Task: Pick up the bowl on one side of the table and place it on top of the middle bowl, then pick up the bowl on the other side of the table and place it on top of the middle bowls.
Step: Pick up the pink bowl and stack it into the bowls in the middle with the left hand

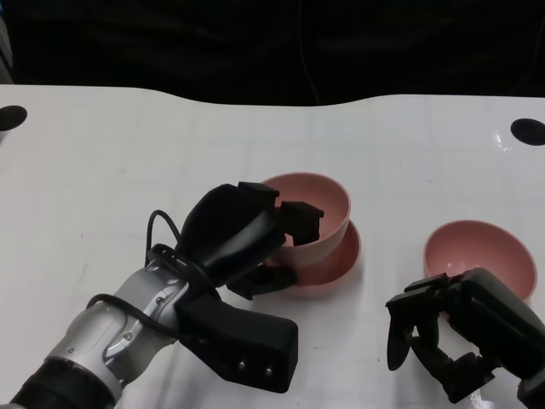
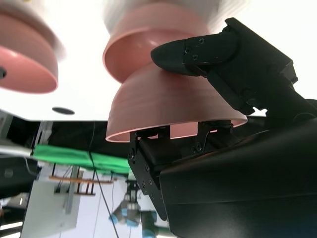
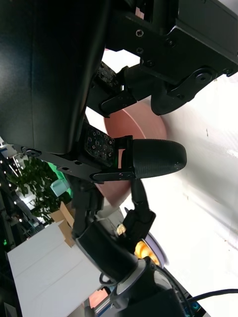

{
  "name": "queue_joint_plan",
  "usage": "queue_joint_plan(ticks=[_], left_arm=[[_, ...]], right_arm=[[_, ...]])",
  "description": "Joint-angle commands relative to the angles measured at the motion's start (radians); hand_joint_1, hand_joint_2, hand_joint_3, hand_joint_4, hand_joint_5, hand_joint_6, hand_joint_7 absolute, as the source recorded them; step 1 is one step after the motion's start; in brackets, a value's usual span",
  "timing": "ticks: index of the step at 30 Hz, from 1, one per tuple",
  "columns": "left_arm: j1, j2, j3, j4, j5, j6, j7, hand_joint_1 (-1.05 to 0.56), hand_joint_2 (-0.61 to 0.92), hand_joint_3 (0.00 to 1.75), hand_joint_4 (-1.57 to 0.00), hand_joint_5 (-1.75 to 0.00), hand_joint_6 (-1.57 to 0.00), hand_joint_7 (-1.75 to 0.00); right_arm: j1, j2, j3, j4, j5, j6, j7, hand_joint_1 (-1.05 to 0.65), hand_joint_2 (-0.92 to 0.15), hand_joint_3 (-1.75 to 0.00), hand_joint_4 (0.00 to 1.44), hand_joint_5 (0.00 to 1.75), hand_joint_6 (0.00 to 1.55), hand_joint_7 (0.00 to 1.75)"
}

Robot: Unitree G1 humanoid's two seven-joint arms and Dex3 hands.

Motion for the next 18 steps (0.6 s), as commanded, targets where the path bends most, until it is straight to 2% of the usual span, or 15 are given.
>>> queue_joint_plan(ticks=[1, 2, 3, 4, 5, 7, 9, 12, 14, 18], left_arm=[[-0.028, -0.001, -0.009, 0.029, 0.008, 0.003, -0.011, -0.24, 0.53, 0.94, -0.85, -1.75, -0.79, -1.50], [-0.026, -0.004, -0.007, 0.031, -0.002, 0.008, -0.027, -0.24, 0.53, 0.94, -0.85, -1.75, -0.79, -1.50], [-0.022, -0.005, -0.007, 0.024, -0.006, 0.027, -0.057, -0.26, 0.57, 0.87, -0.77, -1.55, -0.71, -1.29], [-0.020, -0.004, -0.008, 0.016, -0.004, 0.044, -0.082, -0.30, 0.70, 0.65, -0.65, -1.17, -0.67, -0.81], [-0.018, -0.003, -0.011, 0.007, 0.003, 0.063, -0.105, -0.32, 0.79, 0.48, -0.60, -0.95, -0.66, -0.54], [-0.012, 0.002, -0.020, -0.018, 0.031, 0.105, -0.135, -0.42, 0.89, 0.28, -0.38, -0.63, -0.54, -0.17], [-0.003, 0.007, -0.027, -0.039, 0.054, 0.135, -0.143, -0.49, 0.91, 0.23, -0.24, -0.50, -0.44, -0.06], [0.013, 0.012, -0.036, -0.067, 0.075, 0.170, -0.156, -0.64, 0.92, 0.30, -0.04, -0.42, -0.27, -0.01], [0.021, 0.015, -0.039, -0.081, 0.082, 0.187, -0.163, -0.67, 0.92, 0.32, -0.01, -0.39, -0.23, -0.01], [0.037, 0.021, -0.041, -0.109, 0.092, 0.217, -0.180, -0.74, 0.92, 0.42, 0.00, -0.15, -0.13, -0.01]], right_arm=[[-0.009, -0.007, -0.006, 0.003, 0.003, -0.010, -0.009, 0.13, -0.10, -1.64, 1.00, 1.59, 0.98, 1.17], [-0.010, -0.006, -0.006, 0.005, 0.002, -0.011, -0.011, 0.13, -0.10, -1.64, 1.00, 1.59, 0.97, 1.17], [-0.010, -0.006, -0.006, 0.007, 0.003, -0.011, -0.011, 0.13, -0.10, -1.63, 1.00, 1.60, 0.98, 1.17], [-0.011, -0.006, -0.006, 0.008, 0.005, -0.012, -0.011, 0.13, -0.10, -1.63, 1.00, 1.60, 0.98, 1.17], [-0.012, -0.006, -0.006, 0.008, 0.006, -0.013, -0.010, 0.14, -0.10, -1.63, 1.00, 1.61, 0.98, 1.17], [-0.011, -0.007, -0.005, 0.006, 0.006, -0.010, -0.008, 0.13, -0.10, -1.62, 0.99, 1.61, 0.98, 1.17], [-0.009, -0.008, -0.005, 0.004, 0.008, -0.007, -0.005, 0.14, -0.10, -1.62, 0.99, 1.61, 0.97, 1.17], [-0.009, -0.009, -0.005, 0.004, 0.010, -0.006, -0.002, 0.14, -0.10, -1.62, 0.99, 1.60, 0.97, 1.16], [-0.008, -0.008, -0.004, 0.001, 0.009, -0.003, -0.001, 0.14, -0.11, -1.62, 1.00, 1.59, 0.98, 1.16], [-0.005, -0.008, -0.004, -0.004, 0.011, 0.002, 0.001, 0.15, -0.12, -1.61, 1.00, 1.59, 0.98, 1.16]])
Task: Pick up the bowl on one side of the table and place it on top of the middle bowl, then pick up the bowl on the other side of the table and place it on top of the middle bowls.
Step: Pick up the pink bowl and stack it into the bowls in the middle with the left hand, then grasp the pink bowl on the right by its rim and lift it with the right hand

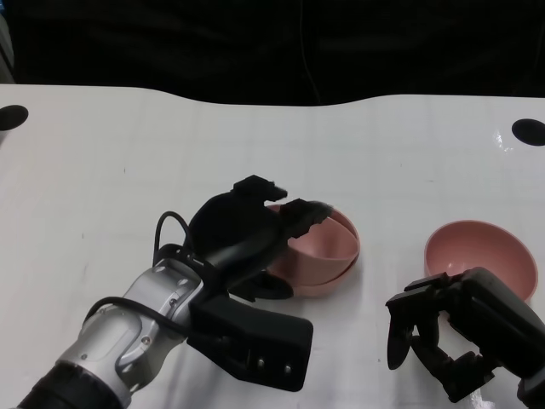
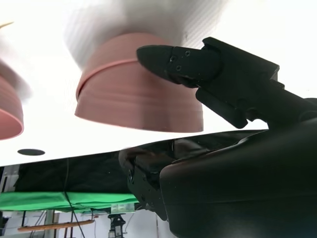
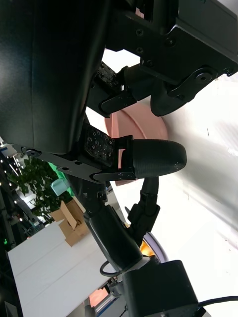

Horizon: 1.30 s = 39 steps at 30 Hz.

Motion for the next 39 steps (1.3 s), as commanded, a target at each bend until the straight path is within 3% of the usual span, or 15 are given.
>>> queue_joint_plan(ticks=[1, 10, 19, 22, 23, 25, 26, 29, 31, 32, 35, 39], left_arm=[[0.020, 0.024, 0.000, -0.030, 0.007, 0.022, -0.025, -0.75, 0.92, 0.43, 0.00, -0.11, -0.11, -0.01], [0.081, 0.075, 0.041, -0.154, -0.021, 0.030, -0.053, -0.76, 0.92, 0.43, -0.01, -0.04, -0.09, -0.01], [0.225, 0.110, 0.175, -0.272, -0.176, -0.120, 0.046, -0.66, 0.92, 0.30, -0.08, -0.14, -0.19, -0.05], [0.280, 0.121, 0.218, -0.314, -0.231, -0.174, 0.051, -0.63, 0.92, 0.31, -0.02, -0.34, -0.21, -0.05], [0.298, 0.128, 0.231, -0.328, -0.243, -0.194, 0.055, -0.60, 0.92, 0.31, -0.01, -0.50, -0.23, -0.07], [0.330, 0.143, 0.256, -0.348, -0.265, -0.235, 0.058, -0.58, 0.92, 0.31, 0.00, -0.62, -0.25, -0.08], [0.343, 0.148, 0.267, -0.354, -0.275, -0.252, 0.057, -0.51, 0.92, 0.27, -0.01, -0.79, -0.28, -0.10], [0.385, 0.164, 0.300, -0.366, -0.321, -0.305, 0.045, -0.44, 0.92, 0.25, -0.05, -0.93, -0.34, -0.13], [0.428, 0.182, 0.329, -0.374, -0.373, -0.354, 0.034, -0.33, 0.92, 0.22, -0.17, -1.02, -0.47, -0.21], [0.447, 0.190, 0.343, -0.373, -0.392, -0.382, 0.035, -0.29, 0.92, 0.20, -0.22, -1.08, -0.50, -0.33], [0.494, 0.204, 0.375, -0.358, -0.426, -0.465, 0.046, -0.17, 0.92, 0.19, -0.38, -1.19, -0.39, -0.98], [0.524, 0.200, 0.400, -0.349, -0.448, -0.507, 0.035, -0.14, 0.92, 0.20, -0.43, -1.21, -0.36, -1.12]], right_arm=[[-0.002, -0.008, -0.004, -0.010, 0.010, 0.005, 0.002, 0.15, -0.12, -1.61, 1.00, 1.59, 0.98, 1.16], [-0.004, -0.009, -0.004, -0.002, 0.009, 0.001, 0.000, 0.14, -0.12, -1.60, 0.99, 1.60, 0.97, 1.17], [-0.009, -0.011, -0.005, 0.007, 0.006, -0.011, -0.006, 0.14, -0.11, -1.61, 1.00, 1.59, 0.98, 1.18], [-0.009, -0.011, -0.005, 0.010, 0.006, -0.013, -0.007, 0.14, -0.11, -1.61, 1.01, 1.58, 0.99, 1.18], [-0.010, -0.011, -0.005, 0.012, 0.008, -0.016, -0.007, 0.15, -0.11, -1.61, 1.01, 1.58, 0.99, 1.17], [-0.011, -0.010, -0.004, 0.013, 0.008, -0.018, -0.008, 0.16, -0.10, -1.61, 1.01, 1.57, 0.99, 1.17], [-0.011, -0.010, -0.004, 0.013, 0.007, -0.018, -0.008, 0.16, -0.10, -1.61, 1.01, 1.57, 0.99, 1.17], [-0.010, -0.009, -0.004, 0.012, 0.005, -0.015, -0.008, 0.16, -0.11, -1.61, 1.01, 1.57, 0.99, 1.18], [-0.008, -0.009, -0.005, 0.008, 0.004, -0.008, -0.007, 0.15, -0.11, -1.61, 1.01, 1.58, 0.98, 1.17], [-0.006, -0.009, -0.005, 0.003, 0.005, -0.002, -0.005, 0.14, -0.11, -1.60, 1.01, 1.57, 0.98, 1.17], [-0.004, -0.007, -0.007, 0.000, 0.020, 0.003, 0.001, 0.15, -0.13, -1.59, 1.00, 1.58, 0.98, 1.16], [-0.005, -0.009, -0.009, -0.005, 0.024, 0.010, 0.002, 0.15, -0.14, -1.58, 0.99, 1.59, 0.98, 1.15]])
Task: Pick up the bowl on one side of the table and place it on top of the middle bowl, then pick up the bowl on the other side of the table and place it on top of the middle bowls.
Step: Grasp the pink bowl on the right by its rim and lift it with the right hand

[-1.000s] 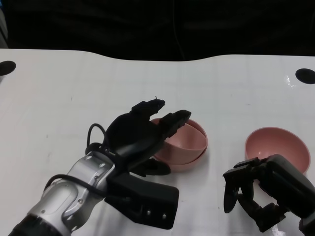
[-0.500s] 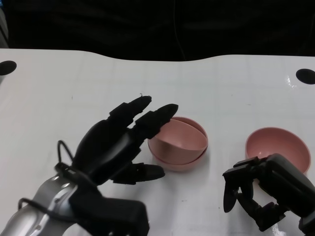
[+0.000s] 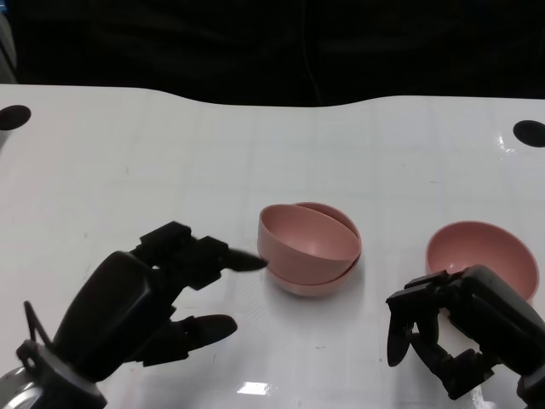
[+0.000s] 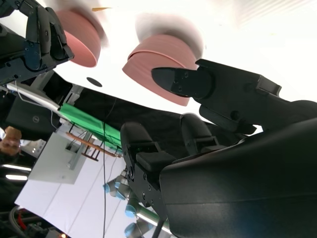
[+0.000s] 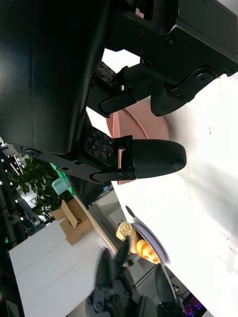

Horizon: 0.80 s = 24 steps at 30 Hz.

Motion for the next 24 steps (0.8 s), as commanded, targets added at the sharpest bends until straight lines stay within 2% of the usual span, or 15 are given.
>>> queue_joint_plan(ticks=[1, 2, 3, 6, 9, 10, 11, 12, 15, 20, 22, 23, 24], left_arm=[[0.043, 0.014, 0.033, 0.006, -0.035, -0.043, -0.007, -0.11, 0.85, 0.32, -0.55, -1.34, -0.49, -1.11], [0.058, 0.016, 0.040, 0.008, -0.044, -0.055, -0.009, -0.08, 0.65, 0.68, -0.66, -1.46, -0.63, -1.07], [0.066, 0.016, 0.046, 0.011, -0.049, -0.063, -0.011, -0.07, 0.55, 0.86, -0.71, -1.51, -0.70, -1.05], [0.084, 0.020, 0.058, 0.009, -0.057, -0.072, -0.031, -0.04, 0.41, 1.14, -0.82, -1.50, -0.86, -1.01], [0.097, 0.017, 0.065, 0.002, -0.077, -0.064, -0.060, -0.02, 0.36, 1.28, -0.86, -1.49, -0.93, -1.02], [0.103, 0.016, 0.066, 0.000, -0.089, -0.057, -0.073, 0.00, 0.32, 1.38, -0.89, -1.51, -0.95, -1.09], [0.108, 0.013, 0.064, 0.005, -0.113, -0.050, -0.091, 0.00, 0.31, 1.41, -0.90, -1.51, -0.95, -1.10], [0.113, 0.011, 0.063, 0.009, -0.135, -0.041, -0.108, 0.02, 0.26, 1.50, -0.92, -1.57, -0.96, -1.20], [0.115, 0.002, 0.064, 0.029, -0.172, -0.038, -0.138, 0.05, 0.20, 1.59, -0.92, -1.64, -0.92, -1.35], [0.110, -0.003, 0.068, 0.042, -0.181, -0.027, -0.164, 0.03, 0.18, 1.61, -0.91, -1.67, -0.88, -1.43], [0.111, -0.003, 0.073, 0.039, -0.186, -0.017, -0.174, 0.03, 0.17, 1.62, -0.90, -1.67, -0.87, -1.44], [0.111, -0.003, 0.075, 0.037, -0.189, -0.012, -0.179, 0.03, 0.17, 1.62, -0.89, -1.67, -0.87, -1.43], [0.112, -0.002, 0.078, 0.035, -0.190, -0.007, -0.183, 0.03, 0.18, 1.61, -0.89, -1.68, -0.86, -1.43]], right_arm=[[0.005, -0.011, -0.014, -0.020, 0.017, 0.018, 0.004, 0.16, -0.15, -1.57, 0.98, 1.60, 0.97, 1.13], [0.006, -0.013, -0.016, -0.027, 0.019, 0.028, 0.007, 0.15, -0.15, -1.56, 0.97, 1.60, 0.95, 1.12], [0.007, -0.014, -0.018, -0.032, 0.020, 0.035, 0.008, 0.15, -0.16, -1.54, 0.96, 1.60, 0.95, 1.11], [0.007, -0.016, -0.024, -0.037, 0.022, 0.039, 0.003, 0.14, -0.18, -1.48, 0.96, 1.60, 0.95, 1.07], [0.011, -0.014, -0.029, -0.049, 0.034, 0.055, 0.007, 0.13, -0.20, -1.44, 0.95, 1.60, 0.96, 1.03], [0.014, -0.013, -0.031, -0.056, 0.043, 0.065, 0.010, 0.12, -0.23, -1.39, 0.94, 1.59, 0.95, 1.00], [0.020, -0.013, -0.034, -0.074, 0.063, 0.086, 0.022, 0.12, -0.24, -1.37, 0.93, 1.59, 0.95, 0.99], [0.028, -0.013, -0.038, -0.094, 0.079, 0.109, 0.033, 0.09, -0.31, -1.23, 0.86, 1.48, 0.92, 0.92], [0.055, -0.009, -0.057, -0.167, 0.098, 0.179, 0.046, 0.07, -0.39, -1.03, 0.79, 1.21, 0.86, 0.75], [0.100, -0.003, -0.092, -0.314, 0.080, 0.337, 0.051, -0.01, -0.49, -0.79, 0.59, 1.11, 0.69, 0.52], [0.113, -0.006, -0.103, -0.383, 0.057, 0.421, 0.062, -0.05, -0.57, -0.63, 0.52, 1.05, 0.64, 0.43], [0.119, -0.007, -0.108, -0.416, 0.043, 0.462, 0.066, -0.12, -0.61, -0.54, 0.47, 0.99, 0.58, 0.38], [0.126, -0.010, -0.112, -0.451, 0.027, 0.508, 0.074, -0.18, -0.70, -0.37, 0.44, 0.91, 0.54, 0.33]])
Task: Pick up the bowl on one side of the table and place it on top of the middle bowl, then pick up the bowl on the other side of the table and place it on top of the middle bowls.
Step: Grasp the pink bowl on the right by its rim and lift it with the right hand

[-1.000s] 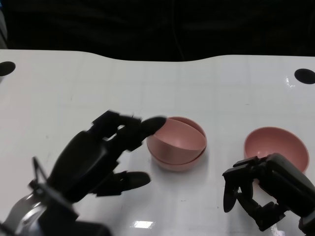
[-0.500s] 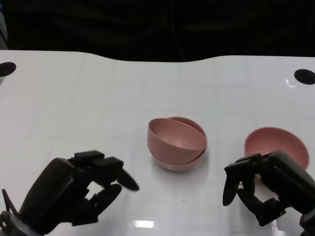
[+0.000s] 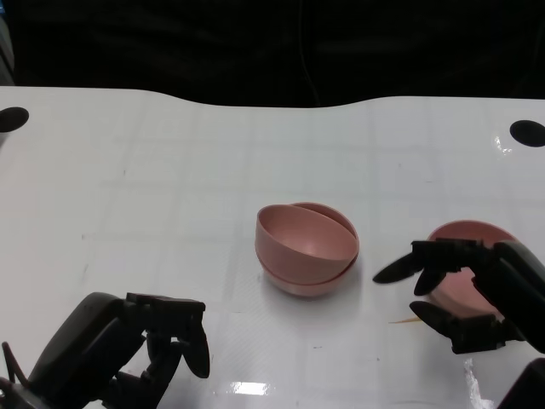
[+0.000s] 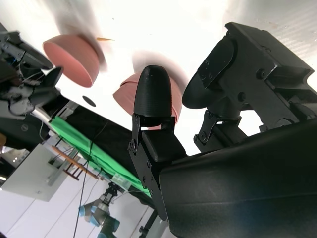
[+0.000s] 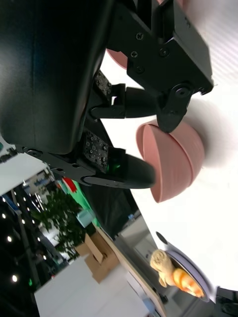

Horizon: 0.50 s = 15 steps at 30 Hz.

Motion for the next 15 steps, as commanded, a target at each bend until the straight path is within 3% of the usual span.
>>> queue_joint_plan(ticks=[1, 3, 6, 9, 15], left_arm=[[0.004, 0.005, 0.024, -0.003, -0.021, 0.020, -0.021, 0.03, 0.18, 1.61, -0.88, -1.68, -0.86, -1.43], [0.004, 0.002, 0.029, -0.003, -0.018, 0.021, -0.025, 0.03, 0.19, 1.61, -0.88, -1.69, -0.86, -1.44], [0.000, 0.001, 0.033, -0.003, -0.008, 0.018, -0.023, 0.03, 0.19, 1.60, -0.88, -1.69, -0.86, -1.44], [-0.002, 0.006, 0.033, -0.002, 0.013, 0.022, -0.021, 0.02, 0.20, 1.59, -0.88, -1.69, -0.85, -1.45], [0.003, 0.004, 0.037, -0.010, 0.023, 0.030, -0.020, 0.02, 0.19, 1.58, -0.89, -1.67, -0.86, -1.41]], right_arm=[[0.031, -0.011, -0.033, -0.131, -0.058, 0.162, 0.024, -0.23, -0.75, -0.27, 0.42, 0.87, 0.52, 0.30], [0.045, -0.011, -0.037, -0.192, -0.097, 0.247, 0.035, -0.35, -0.84, -0.11, 0.40, 0.83, 0.47, 0.23], [0.077, -0.015, -0.035, -0.271, -0.204, 0.364, 0.038, -0.42, -0.85, -0.04, 0.30, 0.75, 0.42, 0.18], [0.095, -0.019, -0.016, -0.318, -0.310, 0.447, 0.045, -0.47, -0.86, -0.01, 0.29, 0.56, 0.40, 0.10], [0.097, -0.043, 0.036, -0.393, -0.546, 0.572, 0.111, -0.55, -0.85, 0.00, 0.29, 0.47, 0.38, 0.05]])
